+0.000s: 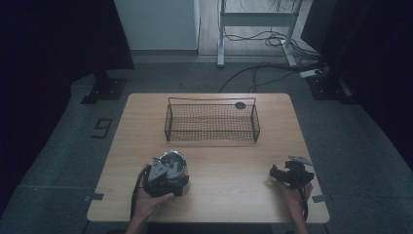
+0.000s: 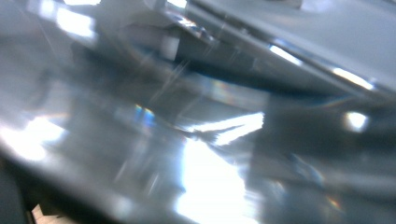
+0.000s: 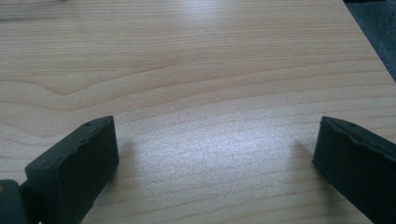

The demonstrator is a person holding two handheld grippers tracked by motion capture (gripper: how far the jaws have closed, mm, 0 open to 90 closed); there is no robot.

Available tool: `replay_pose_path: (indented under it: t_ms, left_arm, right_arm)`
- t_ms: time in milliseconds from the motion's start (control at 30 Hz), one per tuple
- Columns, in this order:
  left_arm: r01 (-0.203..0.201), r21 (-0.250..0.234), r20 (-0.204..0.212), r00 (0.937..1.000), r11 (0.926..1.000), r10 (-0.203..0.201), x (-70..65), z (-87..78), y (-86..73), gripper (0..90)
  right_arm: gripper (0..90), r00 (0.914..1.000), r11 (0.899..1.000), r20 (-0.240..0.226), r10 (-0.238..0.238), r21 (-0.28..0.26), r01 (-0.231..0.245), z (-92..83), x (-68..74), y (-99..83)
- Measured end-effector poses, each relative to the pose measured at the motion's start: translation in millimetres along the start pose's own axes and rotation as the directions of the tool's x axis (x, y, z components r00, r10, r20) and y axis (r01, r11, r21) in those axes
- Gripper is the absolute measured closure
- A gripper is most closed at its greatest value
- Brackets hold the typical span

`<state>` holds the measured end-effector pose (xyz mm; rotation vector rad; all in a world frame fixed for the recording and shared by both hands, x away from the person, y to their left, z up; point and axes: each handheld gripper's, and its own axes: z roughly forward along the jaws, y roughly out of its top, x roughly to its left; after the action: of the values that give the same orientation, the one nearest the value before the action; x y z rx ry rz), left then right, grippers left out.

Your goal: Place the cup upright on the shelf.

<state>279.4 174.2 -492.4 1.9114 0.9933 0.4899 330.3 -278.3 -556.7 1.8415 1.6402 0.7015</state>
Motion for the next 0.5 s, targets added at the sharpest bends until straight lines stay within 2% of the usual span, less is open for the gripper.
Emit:
replay_pose_path:
  t_ms: [267, 400, 500]
  left_arm:
    - [-0.010, -0.009, -0.006, 0.9999, 0.9999, 0.010, -0.4, -0.6, 0.0, 3.0]
    - [-0.001, -0.012, -0.007, 1.0000, 0.9999, 0.001, 0.5, -2.0, 0.7, 3.5]
    - [0.014, -0.022, 0.008, 0.9999, 0.9997, -0.014, 1.6, -4.4, 1.3, 3.7]
  right_arm:
    - [0.0, 1.0000, 1.000, 0.000, 0.000, 0.000, 0.000, 0.0, 0.0, 0.0]
    - [0.0, 1.0000, 1.000, 0.000, 0.000, 0.000, 0.000, 0.0, 0.1, 0.0]
    - [0.0, 1.0000, 1.000, 0.000, 0.000, 0.000, 0.000, 0.0, 0.0, 0.0]
